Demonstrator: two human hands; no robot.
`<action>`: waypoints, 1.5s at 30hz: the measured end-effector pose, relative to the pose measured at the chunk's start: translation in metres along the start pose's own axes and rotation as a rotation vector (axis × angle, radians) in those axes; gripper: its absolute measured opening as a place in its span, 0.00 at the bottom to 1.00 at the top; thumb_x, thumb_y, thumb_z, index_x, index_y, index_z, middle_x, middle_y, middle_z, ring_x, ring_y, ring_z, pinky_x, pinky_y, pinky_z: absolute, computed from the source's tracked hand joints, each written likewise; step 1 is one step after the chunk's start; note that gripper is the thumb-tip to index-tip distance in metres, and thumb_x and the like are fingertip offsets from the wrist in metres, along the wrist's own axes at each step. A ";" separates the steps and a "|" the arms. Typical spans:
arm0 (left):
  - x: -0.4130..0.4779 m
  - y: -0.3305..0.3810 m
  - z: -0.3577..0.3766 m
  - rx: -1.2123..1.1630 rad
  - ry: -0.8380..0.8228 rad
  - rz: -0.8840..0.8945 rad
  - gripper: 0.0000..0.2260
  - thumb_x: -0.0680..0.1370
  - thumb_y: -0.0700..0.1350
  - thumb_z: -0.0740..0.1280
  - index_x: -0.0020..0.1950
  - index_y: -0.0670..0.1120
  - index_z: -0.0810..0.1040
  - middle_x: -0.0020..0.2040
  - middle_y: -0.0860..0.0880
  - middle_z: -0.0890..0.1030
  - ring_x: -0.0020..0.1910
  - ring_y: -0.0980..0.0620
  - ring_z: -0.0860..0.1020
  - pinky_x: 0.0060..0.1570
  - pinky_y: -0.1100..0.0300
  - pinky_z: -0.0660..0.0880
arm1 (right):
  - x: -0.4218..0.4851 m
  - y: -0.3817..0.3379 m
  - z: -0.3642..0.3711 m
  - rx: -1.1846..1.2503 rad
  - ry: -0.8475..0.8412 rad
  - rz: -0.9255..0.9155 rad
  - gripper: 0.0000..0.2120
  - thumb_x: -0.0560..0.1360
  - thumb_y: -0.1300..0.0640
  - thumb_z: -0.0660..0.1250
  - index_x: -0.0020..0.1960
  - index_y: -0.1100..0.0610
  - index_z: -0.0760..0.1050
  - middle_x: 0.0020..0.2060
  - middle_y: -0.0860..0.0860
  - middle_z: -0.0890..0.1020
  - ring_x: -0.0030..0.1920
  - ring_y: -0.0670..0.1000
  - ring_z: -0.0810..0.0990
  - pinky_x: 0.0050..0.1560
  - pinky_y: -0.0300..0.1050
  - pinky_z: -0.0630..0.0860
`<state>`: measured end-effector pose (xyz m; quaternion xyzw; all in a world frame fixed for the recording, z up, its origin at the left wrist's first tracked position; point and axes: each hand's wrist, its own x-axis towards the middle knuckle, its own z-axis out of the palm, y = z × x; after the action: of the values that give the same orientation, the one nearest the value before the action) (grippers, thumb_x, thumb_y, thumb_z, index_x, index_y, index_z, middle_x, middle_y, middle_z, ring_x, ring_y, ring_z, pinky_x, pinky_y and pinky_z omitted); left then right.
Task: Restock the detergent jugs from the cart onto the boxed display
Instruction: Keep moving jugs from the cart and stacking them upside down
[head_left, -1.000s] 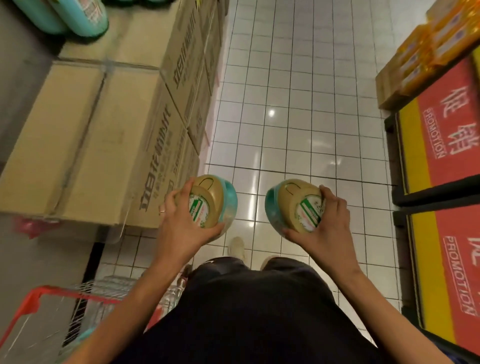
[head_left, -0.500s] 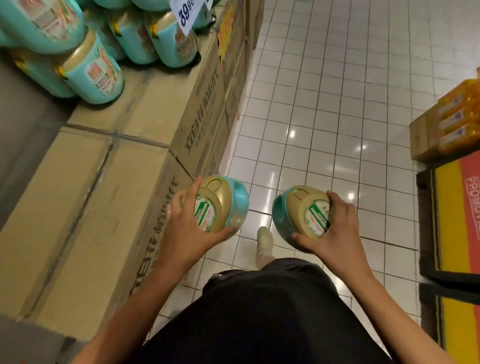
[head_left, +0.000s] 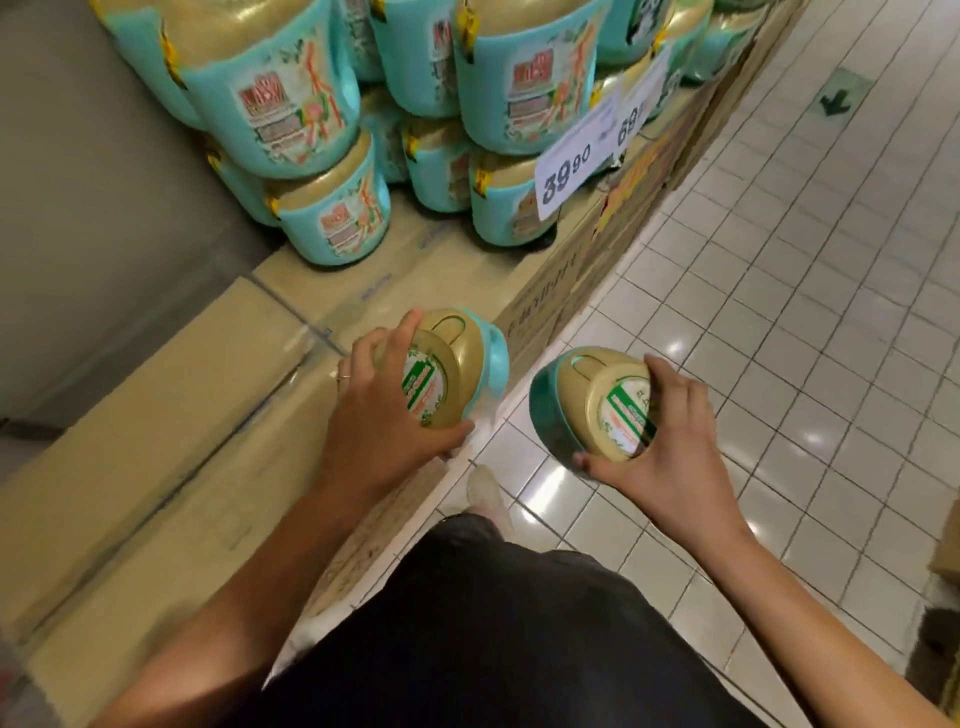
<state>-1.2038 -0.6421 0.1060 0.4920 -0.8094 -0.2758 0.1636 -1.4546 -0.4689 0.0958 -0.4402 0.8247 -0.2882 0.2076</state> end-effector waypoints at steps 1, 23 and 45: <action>0.016 -0.003 -0.005 0.009 0.009 -0.008 0.56 0.60 0.63 0.80 0.83 0.63 0.55 0.73 0.47 0.66 0.69 0.41 0.69 0.62 0.43 0.76 | 0.020 -0.008 0.003 0.003 -0.007 -0.021 0.58 0.60 0.38 0.84 0.81 0.47 0.56 0.66 0.43 0.65 0.68 0.49 0.68 0.62 0.47 0.72; 0.193 -0.040 -0.032 0.084 0.164 -0.131 0.53 0.64 0.62 0.83 0.83 0.50 0.63 0.78 0.43 0.67 0.76 0.41 0.65 0.77 0.39 0.64 | 0.197 -0.105 0.051 -0.276 -0.258 -0.248 0.65 0.62 0.26 0.77 0.85 0.52 0.48 0.70 0.52 0.65 0.69 0.57 0.68 0.61 0.60 0.79; 0.180 -0.042 0.036 -0.293 0.492 -0.494 0.55 0.63 0.57 0.86 0.82 0.59 0.57 0.76 0.50 0.68 0.74 0.52 0.68 0.67 0.56 0.68 | 0.235 -0.099 0.020 -0.283 -0.648 -0.504 0.69 0.62 0.26 0.77 0.85 0.43 0.35 0.82 0.46 0.48 0.80 0.53 0.62 0.64 0.52 0.81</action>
<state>-1.2763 -0.8065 0.0504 0.6954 -0.5547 -0.2933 0.3502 -1.5064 -0.7178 0.1252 -0.7196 0.6149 -0.0608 0.3167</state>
